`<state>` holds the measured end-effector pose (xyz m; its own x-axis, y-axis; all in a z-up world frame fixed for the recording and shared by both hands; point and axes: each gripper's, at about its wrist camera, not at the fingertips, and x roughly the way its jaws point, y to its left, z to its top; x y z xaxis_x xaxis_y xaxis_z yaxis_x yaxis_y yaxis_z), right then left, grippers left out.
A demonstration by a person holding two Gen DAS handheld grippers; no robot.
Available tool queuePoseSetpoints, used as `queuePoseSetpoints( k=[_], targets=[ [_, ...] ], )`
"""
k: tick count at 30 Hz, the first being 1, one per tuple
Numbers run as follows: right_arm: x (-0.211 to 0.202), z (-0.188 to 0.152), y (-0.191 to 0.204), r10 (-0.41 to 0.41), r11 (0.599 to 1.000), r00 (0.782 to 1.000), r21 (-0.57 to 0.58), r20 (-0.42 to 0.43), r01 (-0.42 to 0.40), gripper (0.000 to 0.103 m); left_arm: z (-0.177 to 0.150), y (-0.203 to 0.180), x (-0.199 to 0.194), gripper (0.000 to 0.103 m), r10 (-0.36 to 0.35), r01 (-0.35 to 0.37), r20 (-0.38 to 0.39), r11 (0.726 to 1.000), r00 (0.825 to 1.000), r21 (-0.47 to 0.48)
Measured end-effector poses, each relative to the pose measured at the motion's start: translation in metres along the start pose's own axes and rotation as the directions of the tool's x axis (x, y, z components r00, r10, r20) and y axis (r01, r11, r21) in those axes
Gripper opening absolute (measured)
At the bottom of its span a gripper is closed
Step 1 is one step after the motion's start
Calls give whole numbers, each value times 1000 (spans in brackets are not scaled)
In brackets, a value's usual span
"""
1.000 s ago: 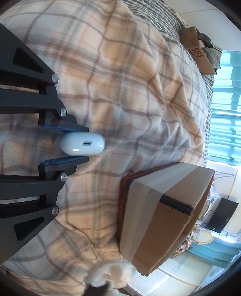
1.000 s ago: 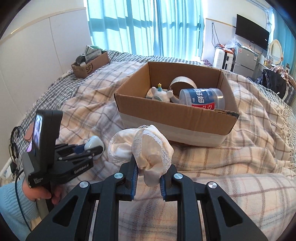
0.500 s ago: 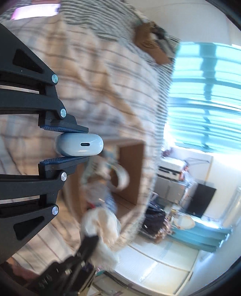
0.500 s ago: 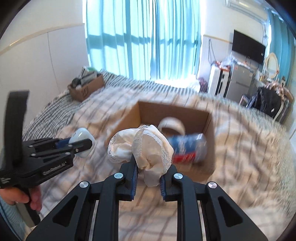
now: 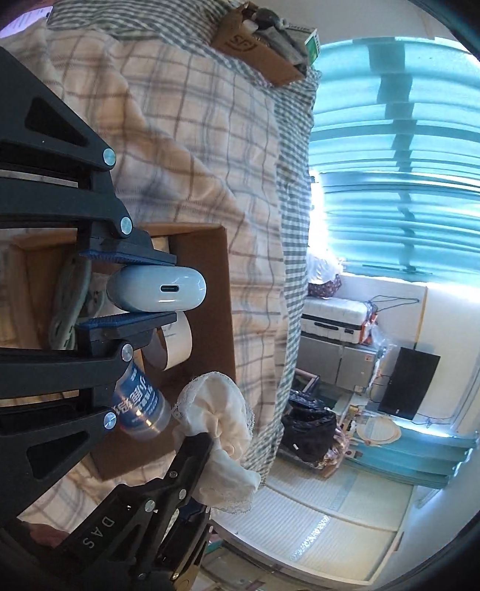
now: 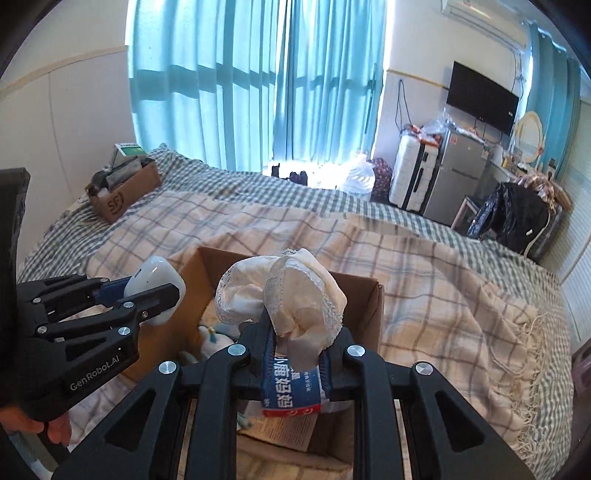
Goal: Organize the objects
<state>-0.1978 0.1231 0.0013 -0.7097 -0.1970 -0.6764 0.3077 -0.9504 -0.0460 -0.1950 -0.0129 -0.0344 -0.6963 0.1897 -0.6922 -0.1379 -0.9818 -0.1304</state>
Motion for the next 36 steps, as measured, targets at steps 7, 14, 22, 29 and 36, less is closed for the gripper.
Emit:
queuePoseSetpoints(
  k=[7, 14, 22, 29, 36],
  targets=[
    [36, -7, -15, 5, 999, 1000, 43, -25, -4, 20, -6, -9, 39, 23, 10, -10, -46, 1000, 999, 10],
    [30, -8, -33, 17, 992, 1000, 126, 17, -19, 64, -4, -16, 38, 36, 23, -22, -57, 1000, 998, 19],
    [-31, 8, -33, -18, 992, 997, 129, 79, 8, 74, 10, -32, -29, 80, 35, -40, 63, 997, 997, 69],
    [-123, 23, -22, -59, 995, 981, 88, 186, 44, 91, 23, -37, -115, 103, 58, -74, 215, 995, 975, 69],
    [-199, 11, -17, -109, 993, 956, 70, 272, 94, 103, 11, -45, -168, 103, 58, -89, 300, 992, 952, 89]
  ],
)
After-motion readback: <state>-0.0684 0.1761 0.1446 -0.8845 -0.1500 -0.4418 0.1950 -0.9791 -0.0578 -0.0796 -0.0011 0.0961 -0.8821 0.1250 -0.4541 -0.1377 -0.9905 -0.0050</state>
